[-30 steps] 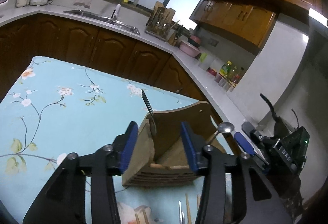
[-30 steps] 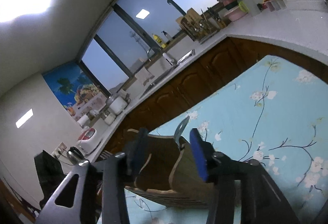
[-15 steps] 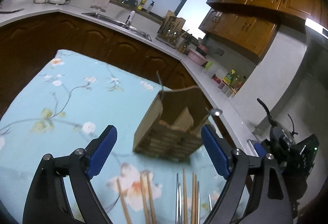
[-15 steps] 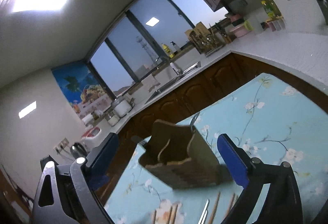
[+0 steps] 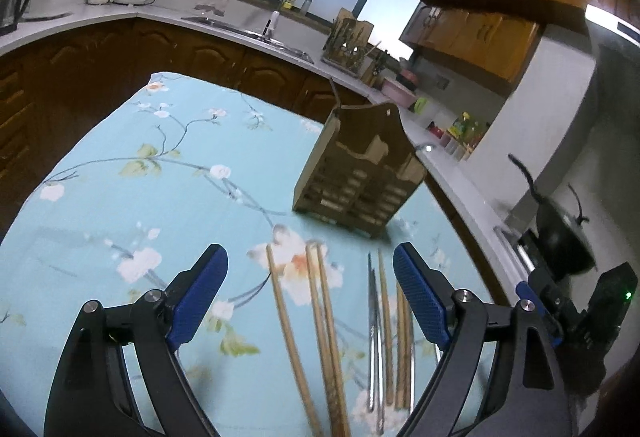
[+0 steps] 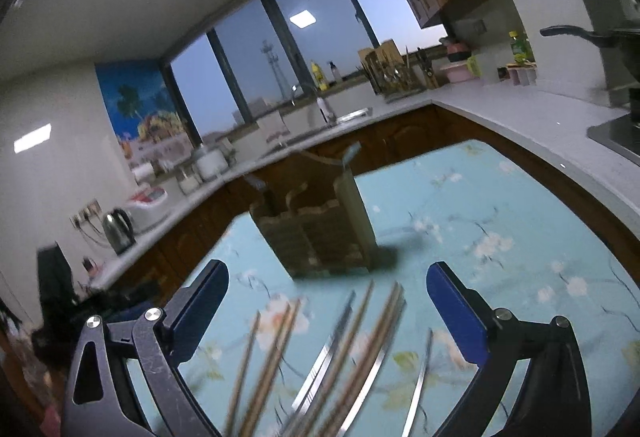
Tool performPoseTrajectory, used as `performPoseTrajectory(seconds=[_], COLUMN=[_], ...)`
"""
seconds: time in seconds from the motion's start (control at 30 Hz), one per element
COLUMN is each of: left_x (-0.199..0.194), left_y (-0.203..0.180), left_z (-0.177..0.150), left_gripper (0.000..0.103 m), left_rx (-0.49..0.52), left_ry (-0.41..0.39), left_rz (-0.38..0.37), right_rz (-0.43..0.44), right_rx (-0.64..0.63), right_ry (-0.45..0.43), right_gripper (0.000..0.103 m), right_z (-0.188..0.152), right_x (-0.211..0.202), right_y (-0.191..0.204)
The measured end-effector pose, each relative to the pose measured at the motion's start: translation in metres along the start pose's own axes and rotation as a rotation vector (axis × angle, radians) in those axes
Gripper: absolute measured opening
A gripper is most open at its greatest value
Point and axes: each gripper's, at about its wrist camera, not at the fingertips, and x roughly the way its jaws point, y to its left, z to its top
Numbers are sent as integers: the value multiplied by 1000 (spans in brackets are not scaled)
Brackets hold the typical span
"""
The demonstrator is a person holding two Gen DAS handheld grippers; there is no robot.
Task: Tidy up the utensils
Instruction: 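Move both open grippers back over the utensils on the cloth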
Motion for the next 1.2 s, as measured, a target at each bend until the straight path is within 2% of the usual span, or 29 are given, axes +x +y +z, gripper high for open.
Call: performPoseTrajectory(seconds=[0.3,0.57,0.97,1.03,1.1,1.2], left_x=[-2,2,27,32,39,50], left_y=[7,11,14,12,9,7], left_z=[-30,-39,-34,-30,-28,-24], left_gripper=[87,87,87,87,87,87], left_rx=[25,37,68,75,88,93], left_ry=[66,97,185,198,216,239], left_rz=[39,74,123,123,134,124], right_rz=[-78,-122,-99,-96,-96,-95], right_rx=[-53,-71,-56,-50,-46,-30], right_ry=[72,120,190,200,215,243], right_gripper=[101,101,99,95,87,82], right_z=[-33,-40,-38,-34,-31,-27], right_x=[-12,-6,20,27,36,51], right_y=[0,-2,-2,-3,-3,-6])
